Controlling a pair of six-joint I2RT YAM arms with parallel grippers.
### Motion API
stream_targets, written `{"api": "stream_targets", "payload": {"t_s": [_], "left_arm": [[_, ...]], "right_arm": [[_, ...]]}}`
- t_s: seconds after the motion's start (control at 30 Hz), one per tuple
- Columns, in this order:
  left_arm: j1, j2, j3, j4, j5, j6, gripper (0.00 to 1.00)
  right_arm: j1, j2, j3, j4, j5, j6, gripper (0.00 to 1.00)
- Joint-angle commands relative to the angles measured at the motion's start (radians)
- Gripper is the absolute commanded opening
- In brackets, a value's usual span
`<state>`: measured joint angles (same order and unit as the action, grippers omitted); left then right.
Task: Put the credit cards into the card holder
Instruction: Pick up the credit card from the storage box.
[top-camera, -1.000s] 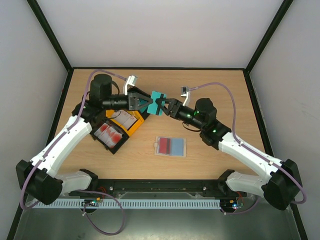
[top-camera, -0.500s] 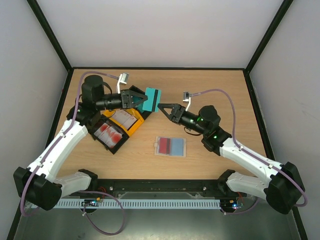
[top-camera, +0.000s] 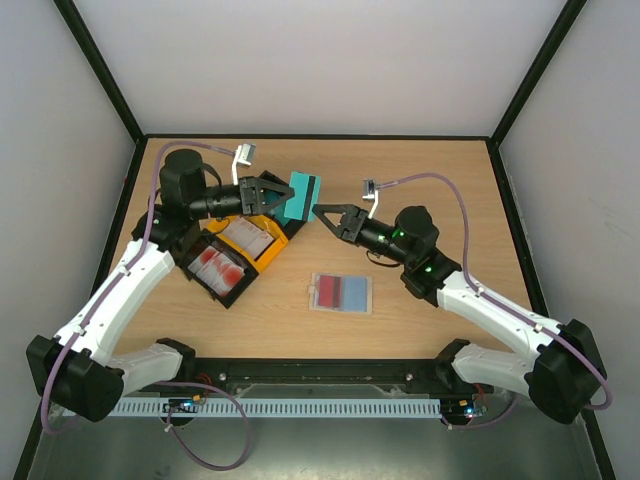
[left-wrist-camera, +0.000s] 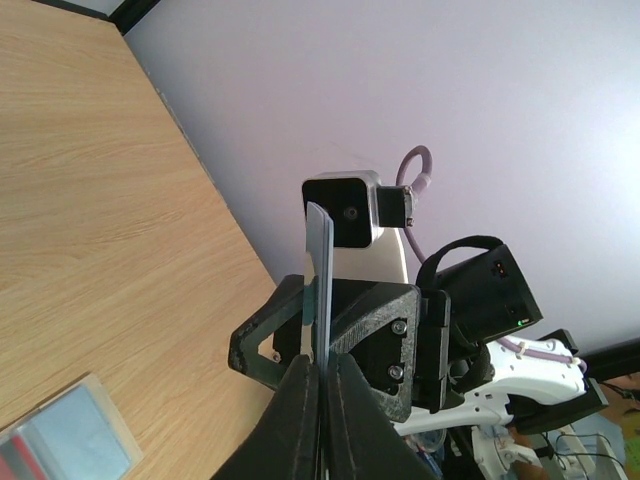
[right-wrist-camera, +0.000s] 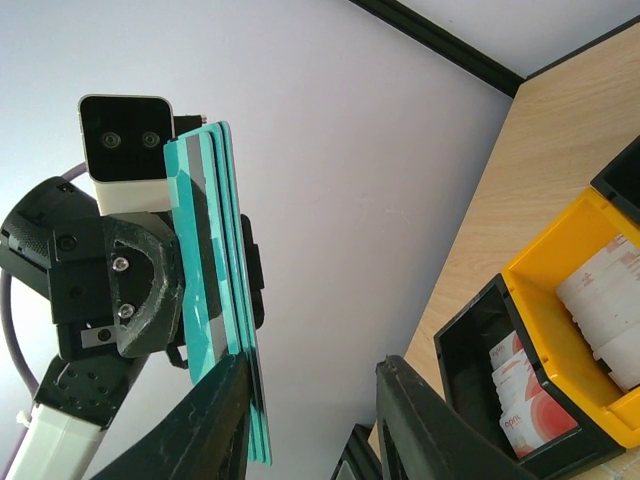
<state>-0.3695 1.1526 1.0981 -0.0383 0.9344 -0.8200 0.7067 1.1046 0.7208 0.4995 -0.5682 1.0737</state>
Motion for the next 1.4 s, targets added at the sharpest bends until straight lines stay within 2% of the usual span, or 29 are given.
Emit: {"api": "stream_targets", "payload": {"t_s": [0.0,0.13,0.47,1.37], "left_arm": [[-0.005,-0.028,0.006,0.059,0.059,-0.018,0.03],[-0.003,-0.027,0.009,0.062,0.059,-0.013,0.02],[-0.002,-0.028,0.02,0.035,0.059,0.019,0.03],[-0.002,-0.058,-0.004,0.074,0.103,0.022,0.02]], "right_arm": [[-0.001,0.019,0.006,-0.035,0.015,0.002,0.33],[-0.001,0.025,-0.002,0.016,0.004,0.026,0.33],[-0.002,0.002,-0.012,0.02,0.03,0.041,0.29],[-0.002,0.024,0.007,0.088,-0.054,0.08,0.22]]}}
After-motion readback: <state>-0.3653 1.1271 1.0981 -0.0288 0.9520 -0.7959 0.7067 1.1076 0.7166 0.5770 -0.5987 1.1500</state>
